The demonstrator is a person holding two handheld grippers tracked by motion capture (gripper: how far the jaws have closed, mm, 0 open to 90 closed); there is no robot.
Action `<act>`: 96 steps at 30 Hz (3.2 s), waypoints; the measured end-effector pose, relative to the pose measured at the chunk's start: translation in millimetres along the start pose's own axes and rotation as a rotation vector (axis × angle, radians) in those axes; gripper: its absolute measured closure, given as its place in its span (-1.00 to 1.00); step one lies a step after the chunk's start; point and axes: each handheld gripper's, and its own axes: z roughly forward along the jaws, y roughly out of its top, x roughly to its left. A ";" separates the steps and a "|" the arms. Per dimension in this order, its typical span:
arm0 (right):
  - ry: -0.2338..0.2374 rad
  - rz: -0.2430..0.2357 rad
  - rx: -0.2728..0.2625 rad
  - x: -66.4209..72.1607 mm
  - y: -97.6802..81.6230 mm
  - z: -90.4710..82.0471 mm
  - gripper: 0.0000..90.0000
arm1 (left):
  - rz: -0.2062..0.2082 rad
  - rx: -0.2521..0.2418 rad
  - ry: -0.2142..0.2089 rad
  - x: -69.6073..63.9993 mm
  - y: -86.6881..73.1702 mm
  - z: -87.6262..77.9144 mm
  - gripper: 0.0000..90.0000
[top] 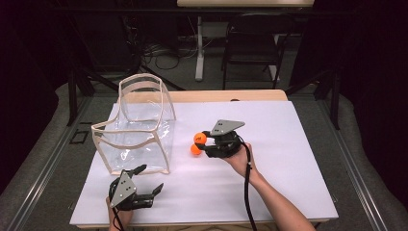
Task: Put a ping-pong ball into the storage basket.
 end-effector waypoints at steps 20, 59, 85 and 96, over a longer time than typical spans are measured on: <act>-0.018 -0.017 0.000 -4.1 13.4 -0.9 0.12 | -0.002 -0.002 0.003 0.7 -0.5 -1.2 -0.65; -0.002 -0.051 -0.004 -12.8 54.0 -2.2 0.13 | -0.002 -0.003 0.006 0.7 -0.4 0.0 -0.65; 0.011 -0.064 -0.001 -12.0 65.3 2.5 0.13 | -0.001 -0.003 0.005 0.7 -0.6 0.2 -0.65; 0.006 -0.078 -0.001 -13.5 73.0 4.5 0.13 | -0.001 -0.002 0.002 1.2 -0.9 0.4 -0.65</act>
